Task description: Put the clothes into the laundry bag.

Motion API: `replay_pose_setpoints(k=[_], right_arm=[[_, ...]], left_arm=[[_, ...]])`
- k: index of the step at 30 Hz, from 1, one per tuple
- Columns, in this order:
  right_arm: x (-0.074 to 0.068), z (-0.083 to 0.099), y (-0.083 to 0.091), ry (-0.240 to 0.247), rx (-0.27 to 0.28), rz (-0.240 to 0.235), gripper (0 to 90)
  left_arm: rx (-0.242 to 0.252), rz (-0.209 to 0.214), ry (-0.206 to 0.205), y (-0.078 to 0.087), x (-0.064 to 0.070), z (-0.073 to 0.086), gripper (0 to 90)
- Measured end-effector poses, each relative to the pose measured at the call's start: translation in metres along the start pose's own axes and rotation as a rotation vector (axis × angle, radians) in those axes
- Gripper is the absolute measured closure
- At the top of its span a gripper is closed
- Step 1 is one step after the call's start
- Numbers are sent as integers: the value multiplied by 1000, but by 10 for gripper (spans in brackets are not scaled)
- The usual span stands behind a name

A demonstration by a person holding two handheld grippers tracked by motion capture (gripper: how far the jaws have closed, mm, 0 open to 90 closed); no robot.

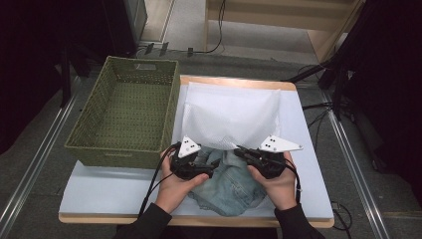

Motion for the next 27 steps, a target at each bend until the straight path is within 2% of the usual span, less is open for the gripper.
replay_pose_setpoints(k=[2, 3, 6, 8, 9, 10, 11, 13, 15, 18, 20, 23, 25, 26, 27], right_arm=[[-1, 0, -1, 3, 0, 0, 897], [-2, 0, -1, 3, -3, 0, 897], [-1, 1, -1, 0, -3, -2, 897], [0, 1, -1, -5, 0, -4, 897], [0, 1, 0, -8, 0, -4, 897], [0, 1, 0, -8, 1, -7, 897], [0, 1, -1, -10, 0, -8, 897], [-1, 1, -1, -5, 0, -10, 897], [-5, 0, -2, -11, 4, -24, 898], [-12, -2, -2, -1, 15, -41, 897], [-18, -6, 1, -11, 29, -70, 898], [-25, -12, 7, -40, 48, -121, 898], [-28, -15, 12, -26, 53, -124, 898], [-28, -15, 13, -23, 52, -116, 898], [-25, -14, 14, -12, 47, -93, 898]], left_arm=[[-42, -13, -20, -12, 0, 8, 190], [-55, -3, -13, -17, 0, 11, 180], [-68, 54, 50, -25, 0, 16, 166], [-92, 138, 67, -28, 9, 20, 349], [-99, 177, 53, -28, 14, 21, 452], [-97, 194, 31, -27, 18, 20, 561], [-100, 201, 23, -27, 18, 19, 629], [-97, 228, 25, -26, 20, 17, 697], [-66, 253, -14, -25, 25, 11, 722], [9, 276, -69, -22, 34, 0, 729], [38, 272, -84, -21, 36, -6, 729], [95, 233, -62, -20, 30, -17, 729], [128, 173, -25, -17, 20, -21, 729], [127, 110, 4, -16, 11, -21, 729], [121, 71, 24, -16, 6, -20, 729]])
Point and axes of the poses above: each handheld gripper's, and its own axes: y roughly backward along the jaws, z roughly out of its underside, x roughly to its right, the point moved 9 cm from there along -y, roughly forward along the jaws, and after that the axes turned 15 degrees about -y, right-handed, at the moved point
